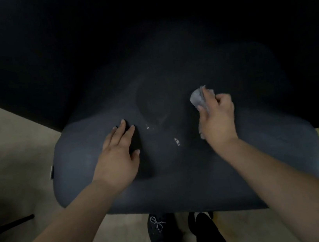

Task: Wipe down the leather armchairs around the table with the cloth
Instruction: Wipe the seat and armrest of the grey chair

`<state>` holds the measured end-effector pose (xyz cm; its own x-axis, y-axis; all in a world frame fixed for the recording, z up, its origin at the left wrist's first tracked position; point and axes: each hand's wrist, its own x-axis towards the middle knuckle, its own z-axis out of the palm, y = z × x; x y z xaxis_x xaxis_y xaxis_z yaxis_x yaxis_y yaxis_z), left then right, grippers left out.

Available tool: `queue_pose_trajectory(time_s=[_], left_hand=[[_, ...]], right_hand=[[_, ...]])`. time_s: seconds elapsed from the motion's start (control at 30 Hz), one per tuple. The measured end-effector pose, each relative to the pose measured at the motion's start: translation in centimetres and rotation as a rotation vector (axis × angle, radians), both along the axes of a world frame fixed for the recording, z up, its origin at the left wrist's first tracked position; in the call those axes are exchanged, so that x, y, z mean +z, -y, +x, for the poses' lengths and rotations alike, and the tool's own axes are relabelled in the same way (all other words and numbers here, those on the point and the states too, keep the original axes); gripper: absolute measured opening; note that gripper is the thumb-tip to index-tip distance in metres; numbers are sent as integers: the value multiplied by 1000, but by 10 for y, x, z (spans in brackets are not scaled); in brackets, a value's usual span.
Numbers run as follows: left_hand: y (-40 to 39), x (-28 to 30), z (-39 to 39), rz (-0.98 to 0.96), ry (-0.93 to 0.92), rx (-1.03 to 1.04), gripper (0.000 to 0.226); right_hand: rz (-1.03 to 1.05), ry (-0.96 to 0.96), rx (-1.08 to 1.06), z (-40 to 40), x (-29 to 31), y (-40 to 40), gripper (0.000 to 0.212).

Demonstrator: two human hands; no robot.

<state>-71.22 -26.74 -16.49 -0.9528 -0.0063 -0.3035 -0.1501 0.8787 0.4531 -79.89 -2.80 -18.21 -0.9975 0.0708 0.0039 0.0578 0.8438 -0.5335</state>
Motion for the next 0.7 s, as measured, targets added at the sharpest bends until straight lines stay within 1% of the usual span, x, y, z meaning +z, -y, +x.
queue_pose_trajectory(time_s=[0.07, 0.1, 0.23, 0.33, 0.37, 0.47, 0.53, 0.6, 0.67, 0.7], left_hand=[[3, -3, 6, -17, -13, 21, 66], [5, -4, 8, -25, -21, 33, 66], [14, -7, 18, -32, -26, 49, 66], [21, -9, 22, -14, -22, 47, 65], [23, -10, 23, -6, -26, 52, 64], [28, -9, 23, 21, -45, 108, 63], [30, -8, 23, 24, -44, 139, 63], [28, -7, 24, 13, -42, 145, 64], [25, -6, 23, 4, -46, 156, 65], [24, -6, 23, 4, -48, 162, 64]], right_hand=[[84, -12, -5, 15, -8, 18, 52], [90, -28, -16, 25, -10, 31, 52], [17, -70, -89, 61, -16, 90, 54], [-40, -71, -111, 55, -17, 124, 56], [-42, -63, -84, 49, -17, 133, 57], [3, -50, 153, 39, -18, 145, 55], [17, -86, 330, 43, -19, 140, 50], [27, -117, 482, 48, -19, 129, 51], [54, -152, 577, 47, -19, 113, 56], [69, -165, 571, 42, -18, 103, 56]])
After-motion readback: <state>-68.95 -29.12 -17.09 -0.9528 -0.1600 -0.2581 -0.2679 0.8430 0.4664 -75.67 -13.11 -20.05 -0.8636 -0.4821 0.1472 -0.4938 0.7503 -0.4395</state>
